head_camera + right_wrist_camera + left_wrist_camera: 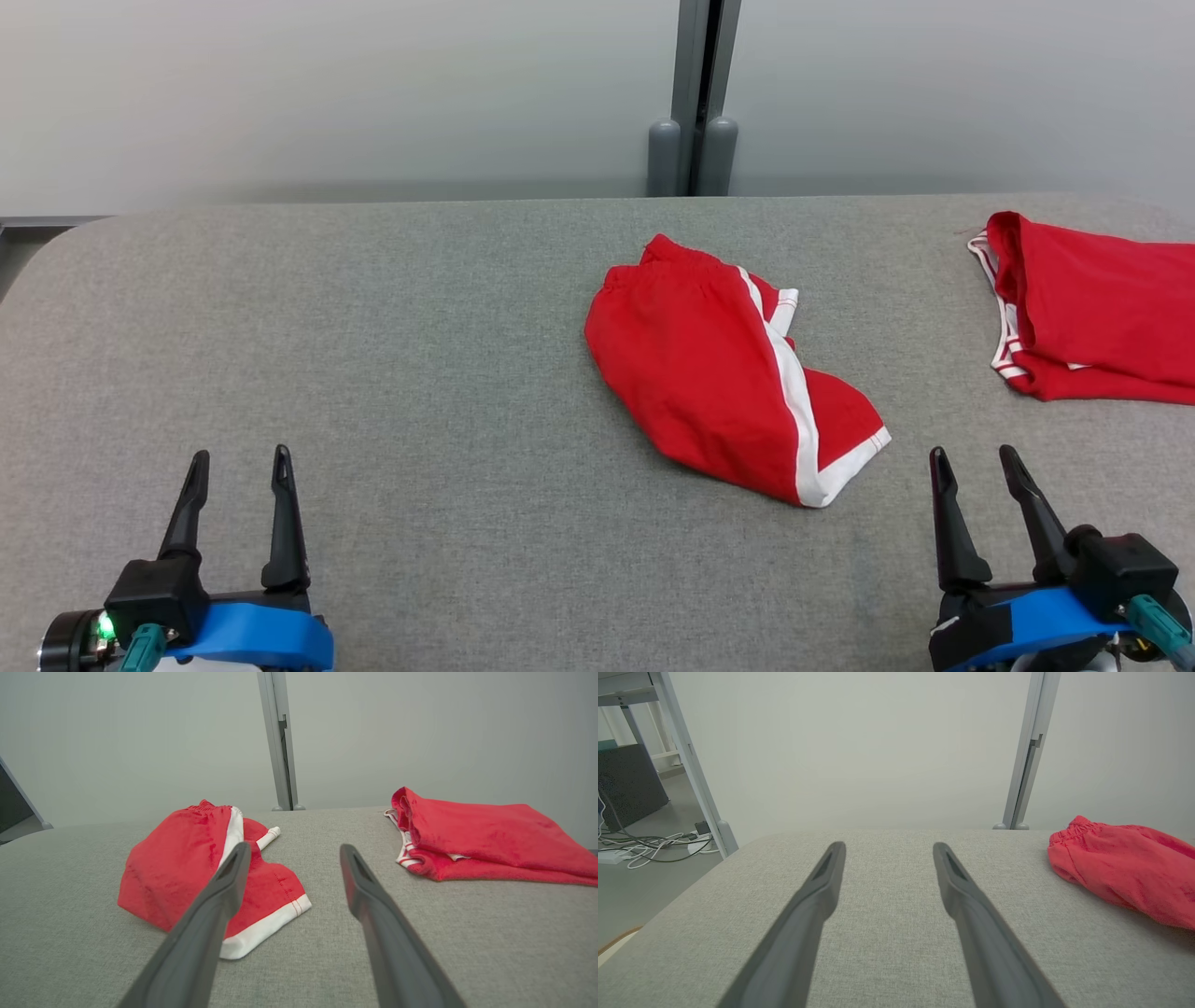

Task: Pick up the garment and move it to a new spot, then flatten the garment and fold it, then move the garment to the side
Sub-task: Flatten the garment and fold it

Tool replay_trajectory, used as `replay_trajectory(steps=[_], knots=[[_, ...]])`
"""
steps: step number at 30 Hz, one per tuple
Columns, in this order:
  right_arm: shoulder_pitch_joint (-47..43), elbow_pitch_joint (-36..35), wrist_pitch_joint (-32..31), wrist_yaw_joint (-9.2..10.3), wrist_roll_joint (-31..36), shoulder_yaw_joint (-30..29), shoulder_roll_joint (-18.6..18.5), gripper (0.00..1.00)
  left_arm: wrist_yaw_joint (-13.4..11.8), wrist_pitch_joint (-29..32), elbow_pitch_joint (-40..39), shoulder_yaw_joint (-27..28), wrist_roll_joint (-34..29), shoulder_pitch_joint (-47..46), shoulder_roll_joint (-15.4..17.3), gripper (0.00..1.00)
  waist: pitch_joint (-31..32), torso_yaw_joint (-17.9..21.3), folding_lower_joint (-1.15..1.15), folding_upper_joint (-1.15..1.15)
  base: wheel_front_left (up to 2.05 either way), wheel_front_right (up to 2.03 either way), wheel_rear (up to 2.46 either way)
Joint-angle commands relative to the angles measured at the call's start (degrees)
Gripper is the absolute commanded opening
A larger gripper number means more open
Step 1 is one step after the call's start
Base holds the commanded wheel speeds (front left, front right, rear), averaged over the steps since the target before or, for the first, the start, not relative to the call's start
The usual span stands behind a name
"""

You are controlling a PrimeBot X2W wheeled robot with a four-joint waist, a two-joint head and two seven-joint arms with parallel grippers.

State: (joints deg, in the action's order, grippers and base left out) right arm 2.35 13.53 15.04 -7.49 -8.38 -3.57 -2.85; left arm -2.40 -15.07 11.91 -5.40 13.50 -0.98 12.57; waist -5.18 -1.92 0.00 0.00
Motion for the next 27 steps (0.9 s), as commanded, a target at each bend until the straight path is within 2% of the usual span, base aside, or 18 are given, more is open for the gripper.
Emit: replay_trajectory(steps=[1, 27], knots=[[-0.2, 0.0, 0.2, -0.01, -0.1, 0.1, -0.1, 1.00, 0.3, -0.1, 0.1, 0.5, -0.5, 0.0, 0.0, 1.00, -0.1, 0.1, 0.00, 0.00, 0.00, 0.00, 0.00], [0.6, 1.0, 0.2, -0.01, 0.2, -0.1, -0.1, 1.00, 0.8, -0.1, -0.6, 1.8, -3.1, 0.3, -2.2, 1.00, -0.3, 0.3, 0.00, 0.00, 0.00, 0.00, 0.00]])
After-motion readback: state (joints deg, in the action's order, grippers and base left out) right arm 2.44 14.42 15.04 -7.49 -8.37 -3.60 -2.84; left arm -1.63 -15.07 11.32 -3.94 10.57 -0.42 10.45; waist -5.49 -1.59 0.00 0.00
